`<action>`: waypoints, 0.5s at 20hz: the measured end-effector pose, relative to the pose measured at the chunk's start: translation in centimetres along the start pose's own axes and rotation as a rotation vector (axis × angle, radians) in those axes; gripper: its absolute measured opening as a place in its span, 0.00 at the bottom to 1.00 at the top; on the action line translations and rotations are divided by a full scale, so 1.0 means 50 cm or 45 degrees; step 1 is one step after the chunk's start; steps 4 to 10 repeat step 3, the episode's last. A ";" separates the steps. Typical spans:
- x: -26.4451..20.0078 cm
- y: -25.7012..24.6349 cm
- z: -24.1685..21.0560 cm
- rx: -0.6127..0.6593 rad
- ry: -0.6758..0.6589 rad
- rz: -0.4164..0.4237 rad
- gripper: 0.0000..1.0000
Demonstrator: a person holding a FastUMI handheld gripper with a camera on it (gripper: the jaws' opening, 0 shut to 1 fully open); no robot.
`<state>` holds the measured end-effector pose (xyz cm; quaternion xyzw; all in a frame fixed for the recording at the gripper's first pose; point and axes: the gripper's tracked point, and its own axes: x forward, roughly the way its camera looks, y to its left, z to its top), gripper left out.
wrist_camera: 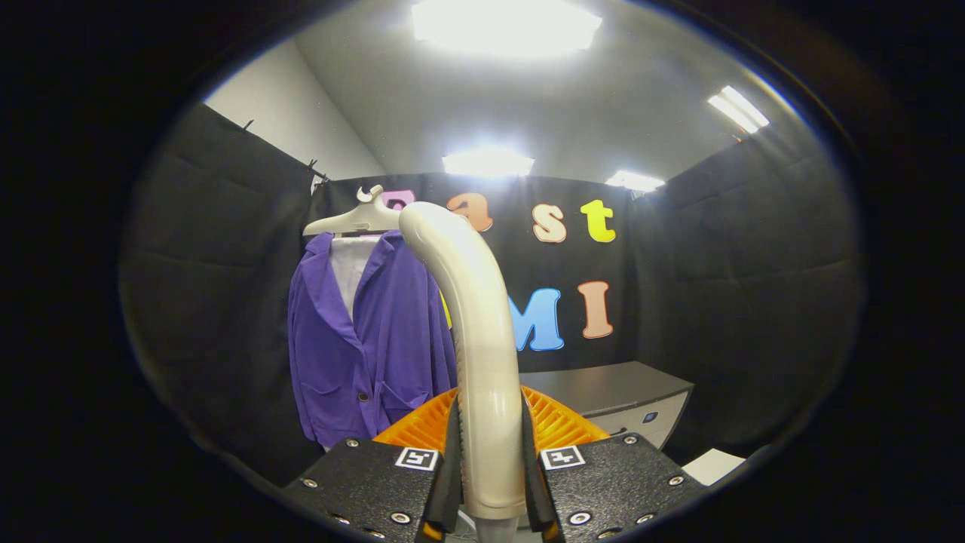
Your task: Iron the clothes twice with a garment steamer, once on the left side and once on the right side.
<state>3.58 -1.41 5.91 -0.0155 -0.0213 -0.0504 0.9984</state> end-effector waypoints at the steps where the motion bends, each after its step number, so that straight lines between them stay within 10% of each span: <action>1: -0.002 0.001 0.003 -0.008 -0.002 -0.008 0.35; 10: -0.007 0.001 0.005 -0.014 -0.004 -0.021 0.35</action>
